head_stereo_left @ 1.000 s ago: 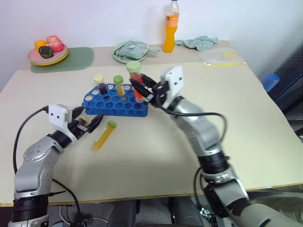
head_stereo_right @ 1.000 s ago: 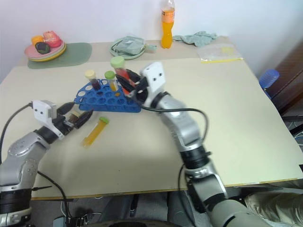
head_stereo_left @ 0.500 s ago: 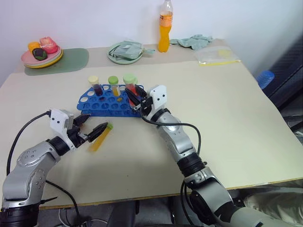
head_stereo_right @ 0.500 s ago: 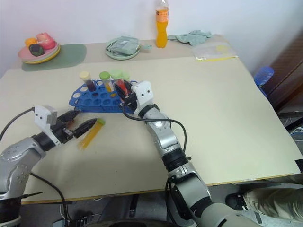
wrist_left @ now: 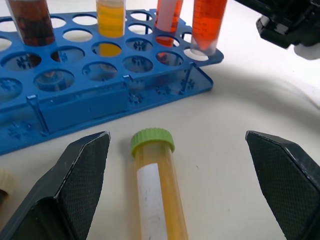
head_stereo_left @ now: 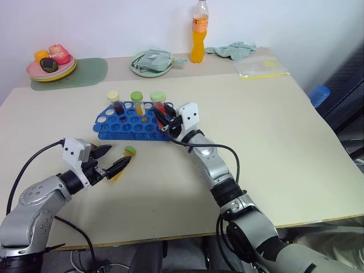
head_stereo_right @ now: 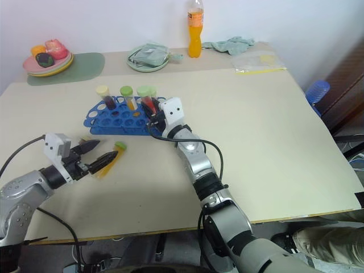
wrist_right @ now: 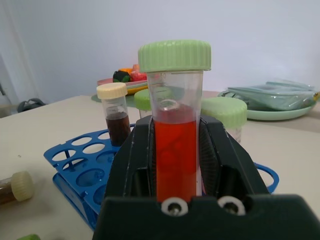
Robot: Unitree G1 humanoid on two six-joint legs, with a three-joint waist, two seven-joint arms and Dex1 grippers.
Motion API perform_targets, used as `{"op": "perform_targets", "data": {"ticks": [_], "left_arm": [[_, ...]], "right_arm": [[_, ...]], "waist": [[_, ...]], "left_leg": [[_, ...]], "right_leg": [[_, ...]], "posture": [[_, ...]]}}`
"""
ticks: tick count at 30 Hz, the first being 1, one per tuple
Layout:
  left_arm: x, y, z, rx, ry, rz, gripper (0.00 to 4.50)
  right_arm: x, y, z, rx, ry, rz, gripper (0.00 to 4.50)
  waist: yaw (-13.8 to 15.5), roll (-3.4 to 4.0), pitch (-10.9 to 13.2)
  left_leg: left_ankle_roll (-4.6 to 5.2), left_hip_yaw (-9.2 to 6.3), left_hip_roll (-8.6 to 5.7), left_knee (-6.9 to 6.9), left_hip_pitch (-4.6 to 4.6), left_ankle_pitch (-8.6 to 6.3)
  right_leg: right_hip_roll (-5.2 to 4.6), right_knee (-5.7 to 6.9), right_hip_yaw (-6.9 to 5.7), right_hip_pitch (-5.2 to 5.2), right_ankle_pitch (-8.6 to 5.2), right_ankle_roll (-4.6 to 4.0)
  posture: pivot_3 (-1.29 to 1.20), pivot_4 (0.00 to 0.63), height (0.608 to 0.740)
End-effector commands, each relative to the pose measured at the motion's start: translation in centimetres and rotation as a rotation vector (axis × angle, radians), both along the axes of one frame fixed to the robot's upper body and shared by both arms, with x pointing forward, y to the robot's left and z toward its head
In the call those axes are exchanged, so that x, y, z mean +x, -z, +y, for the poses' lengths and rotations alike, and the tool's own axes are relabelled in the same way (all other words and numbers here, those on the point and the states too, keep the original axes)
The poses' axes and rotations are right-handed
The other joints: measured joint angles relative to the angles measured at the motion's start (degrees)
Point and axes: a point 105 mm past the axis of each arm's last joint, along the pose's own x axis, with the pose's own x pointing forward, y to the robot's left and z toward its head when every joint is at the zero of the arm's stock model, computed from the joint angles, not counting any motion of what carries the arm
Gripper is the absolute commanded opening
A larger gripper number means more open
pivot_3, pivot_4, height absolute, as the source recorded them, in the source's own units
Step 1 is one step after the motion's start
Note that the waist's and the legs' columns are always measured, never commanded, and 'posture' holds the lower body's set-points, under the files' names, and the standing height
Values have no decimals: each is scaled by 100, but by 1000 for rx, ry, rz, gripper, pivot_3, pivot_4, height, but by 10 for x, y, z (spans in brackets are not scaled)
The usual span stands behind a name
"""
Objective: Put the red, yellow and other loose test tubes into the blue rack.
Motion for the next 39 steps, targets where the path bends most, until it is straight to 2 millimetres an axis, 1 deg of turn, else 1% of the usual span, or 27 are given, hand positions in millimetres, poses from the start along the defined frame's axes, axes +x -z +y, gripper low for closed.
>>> {"op": "perform_targets", "data": {"ticks": [1,9,16,19,20,21,22,23,24,25,26,27,29,31,32,35,37,39], "left_arm": [[-2,-11,-5,15,21,-47,4500],[0,-16,-13,14,32,-49,4500],[4,-22,-18,11,36,-50,4500],[4,-22,-18,10,35,-47,4500],[4,-21,-17,9,31,-43,4500],[4,-20,-16,8,26,-39,4500],[4,-19,-15,5,17,-31,4500],[4,-19,-15,10,10,-26,4500],[4,-19,-15,14,6,-24,4500],[3,-21,-16,23,2,-28,4500],[5,-26,-17,25,-10,-36,4500],[6,-30,-18,25,-20,-41,4500],[12,-36,-19,108,-66,1,4500],[15,-41,-20,170,-85,31,4500],[15,-42,-18,220,-110,66,4500],[14,-40,-12,308,-136,202,4500],[15,-30,6,357,-213,400,4500],[14,-26,16,386,-245,519,4500]], "right_arm": [[-6,-18,20,43,-45,-38,718],[-4,-16,24,45,-50,-26,718],[0,-16,24,48,-30,-17,718],[-5,-15,25,67,-88,-3,718],[-6,-17,24,79,-99,-8,1721],[-9,-20,22,91,-101,-27,2019],[-10,-25,20,101,-95,-51,2555],[-11,-31,15,110,-75,-80,2982],[-11,-35,12,115,-60,-98,3574],[-12,-39,8,121,-47,-116,4066],[-14,-44,4,124,-42,-132,4445],[-15,-47,1,124,-42,-141,4445],[-20,-55,-18,112,-34,-174,4445],[-24,-58,-32,93,-29,-187,4445],[-26,-58,-40,72,-36,-185,4445],[-34,-55,-59,-20,-64,-190,4445],[-42,-52,-71,-94,-106,-187,4445],[-49,-49,-79,-148,-144,-179,4445]], "waist": [[0,0,0],[11,0,0],[7,0,0],[5,0,0],[3,0,0],[2,0,0],[2,1,1],[1,2,1],[-1,2,1],[0,2,1],[2,1,1],[4,1,1],[50,-2,-1],[59,-4,-1],[65,-4,-1],[33,-1,1],[17,-1,2],[-24,-1,2]], "left_leg": [[0,0,0,0,0,0],[0,-1,0,2,2,0],[-1,-1,-1,2,2,1],[-1,-1,-1,2,2,1],[-1,0,-1,2,2,1],[-1,0,-1,2,2,1],[-1,-1,-1,1,2,1],[-1,0,0,1,2,1],[-1,0,0,0,2,1],[-1,-2,0,0,2,1],[-1,-2,1,0,2,1],[-1,-2,1,0,2,1],[-1,-5,5,2,1,1],[-1,-12,5,9,-1,1],[-1,-10,0,12,-1,1],[0,-8,-9,10,0,0],[0,-7,-8,5,3,0],[0,7,-6,7,3,0]], "right_leg": [[0,0,0,0,0,0],[0,0,0,3,0,0],[0,1,0,3,0,0],[0,1,0,3,0,0],[0,1,0,4,0,0],[0,1,0,4,0,0],[0,2,0,3,0,0],[0,2,0,1,0,0],[0,2,0,1,0,0],[0,3,0,0,0,0],[0,3,0,0,0,0],[0,3,0,-1,0,0],[-1,3,0,2,0,0],[-1,2,-4,7,1,1],[-4,3,-3,9,1,1],[-3,4,-3,9,0,2],[2,7,-3,8,0,2],[11,9,-5,9,-1,2]], "posture": [[0,150,740],[0,150,740],[0,150,740],[0,150,740],[0,150,740],[0,150,740],[0,150,740],[0,150,740],[0,150,740],[0,150,740],[0,150,740],[0,150,740],[0,150,740],[0,150,740],[0,150,740],[0,150,740],[0,150,740],[0,150,740]]}}
